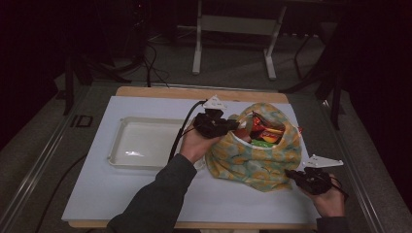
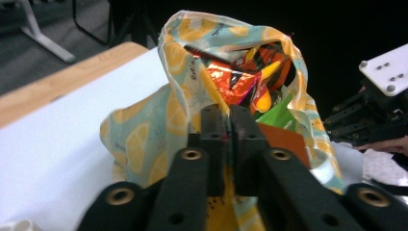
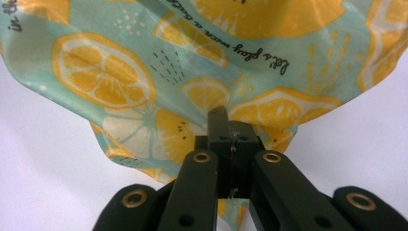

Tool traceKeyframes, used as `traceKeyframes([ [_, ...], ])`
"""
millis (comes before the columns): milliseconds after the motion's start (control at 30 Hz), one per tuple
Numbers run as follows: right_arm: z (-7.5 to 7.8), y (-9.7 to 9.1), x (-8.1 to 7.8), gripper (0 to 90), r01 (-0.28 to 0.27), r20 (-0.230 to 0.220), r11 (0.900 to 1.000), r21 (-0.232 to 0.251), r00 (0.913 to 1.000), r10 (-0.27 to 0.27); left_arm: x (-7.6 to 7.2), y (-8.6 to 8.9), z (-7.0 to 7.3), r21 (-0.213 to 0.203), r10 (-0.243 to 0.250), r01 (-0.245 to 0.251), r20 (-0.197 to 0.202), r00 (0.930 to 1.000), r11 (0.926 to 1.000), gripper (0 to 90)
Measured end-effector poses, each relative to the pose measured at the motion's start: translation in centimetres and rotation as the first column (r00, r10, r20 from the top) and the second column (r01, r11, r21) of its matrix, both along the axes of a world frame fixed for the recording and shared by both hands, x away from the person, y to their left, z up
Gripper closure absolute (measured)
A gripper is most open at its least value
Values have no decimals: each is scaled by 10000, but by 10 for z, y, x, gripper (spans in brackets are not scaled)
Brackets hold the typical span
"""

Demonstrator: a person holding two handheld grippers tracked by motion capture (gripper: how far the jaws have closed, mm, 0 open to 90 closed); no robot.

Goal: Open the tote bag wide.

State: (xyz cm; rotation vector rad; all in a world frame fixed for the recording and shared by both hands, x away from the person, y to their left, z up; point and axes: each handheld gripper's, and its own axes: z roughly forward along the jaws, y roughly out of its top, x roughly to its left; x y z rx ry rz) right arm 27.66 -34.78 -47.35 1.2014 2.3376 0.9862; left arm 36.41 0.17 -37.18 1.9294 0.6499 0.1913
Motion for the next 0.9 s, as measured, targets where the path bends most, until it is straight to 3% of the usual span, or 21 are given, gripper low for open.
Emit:
traceKeyframes([
  [67, 0, 0, 0, 900, 3, 9, 10000, -3, 10000, -3, -8, 0, 5, -327, -326, 341, 440, 9985, 9989, 879],
  [133, 0, 0, 0, 900, -6, 22, 10000, -17, 10000, 6, -17, -1, 9, -399, -767, 806, 908, 9929, 9959, 878],
  [233, 0, 0, 1, 900, 1, 24, 10000, -13, 10000, -1, -29, -4, 11, -21, -1297, 1309, 1220, 9840, 9914, 879],
  [400, 0, -1, 1, 900, 93, -1, 9999, 44, 10000, -93, -40, -2, 5, 78, -1660, 1662, 1158, 9793, 9861, 879],
  [600, -3, -5, 1, 900, 223, -104, 9998, -2, 9997, -223, -53, 10, -17, 45, -1952, 1955, 845, 9771, 9807, 879],
  [700, -6, -6, 2, 900, 291, -180, 9996, -19, 9994, -292, -60, 15, -26, -45, -2194, 2206, 874, 9717, 9754, 880],
  [800, -8, -7, 3, 900, 326, -233, 9995, -41, 9992, -327, -67, 19, -35, 178, -2451, 2444, 765, 9665, 9695, 880],
  [900, -9, -8, 4, 900, 381, -275, 9993, -38, 9989, -382, -71, 22, -50, 427, -2544, 2526, 453, 9660, 9666, 880],
])
